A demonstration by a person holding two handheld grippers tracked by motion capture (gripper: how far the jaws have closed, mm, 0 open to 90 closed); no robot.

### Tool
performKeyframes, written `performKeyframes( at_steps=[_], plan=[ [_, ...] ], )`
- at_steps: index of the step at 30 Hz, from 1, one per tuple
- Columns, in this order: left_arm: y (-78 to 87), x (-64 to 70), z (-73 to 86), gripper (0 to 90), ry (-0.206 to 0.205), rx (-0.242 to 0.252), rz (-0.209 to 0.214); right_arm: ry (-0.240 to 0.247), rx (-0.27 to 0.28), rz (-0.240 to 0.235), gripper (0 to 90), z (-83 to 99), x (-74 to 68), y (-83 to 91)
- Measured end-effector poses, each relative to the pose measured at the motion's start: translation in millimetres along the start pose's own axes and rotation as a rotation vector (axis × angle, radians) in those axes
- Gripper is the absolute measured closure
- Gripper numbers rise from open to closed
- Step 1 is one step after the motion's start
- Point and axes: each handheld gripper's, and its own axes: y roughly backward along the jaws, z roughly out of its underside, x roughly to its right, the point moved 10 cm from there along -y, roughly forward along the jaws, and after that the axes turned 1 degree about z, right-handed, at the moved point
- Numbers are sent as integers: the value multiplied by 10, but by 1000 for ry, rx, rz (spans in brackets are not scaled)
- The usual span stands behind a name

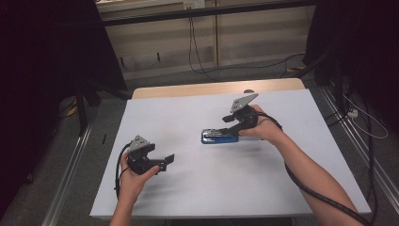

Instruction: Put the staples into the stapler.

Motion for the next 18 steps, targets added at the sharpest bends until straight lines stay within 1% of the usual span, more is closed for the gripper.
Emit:
performKeyframes(
  at_steps=[1,2,9,11,14,15,16,18],
  plan=[
    [-6,4,1,56,6,-1,1,-7,3,6,414,8,0,25],
    [-12,1,-1,56,1,-1,2,-15,0,15,386,26,5,47],
    [-31,28,-10,56,-6,-2,6,-54,4,61,289,129,9,196],
    [-34,46,-27,56,-6,1,11,-55,4,82,271,163,14,238],
    [-58,72,-50,56,-13,1,17,-77,13,100,247,211,-1,306],
    [-70,86,-53,56,-9,1,22,-78,11,109,227,233,-5,329],
    [-81,92,-57,56,-13,-1,22,-84,13,117,211,253,-10,352],
    [-104,105,-61,56,-19,-5,29,-95,18,124,205,293,-20,400]
  ],
)
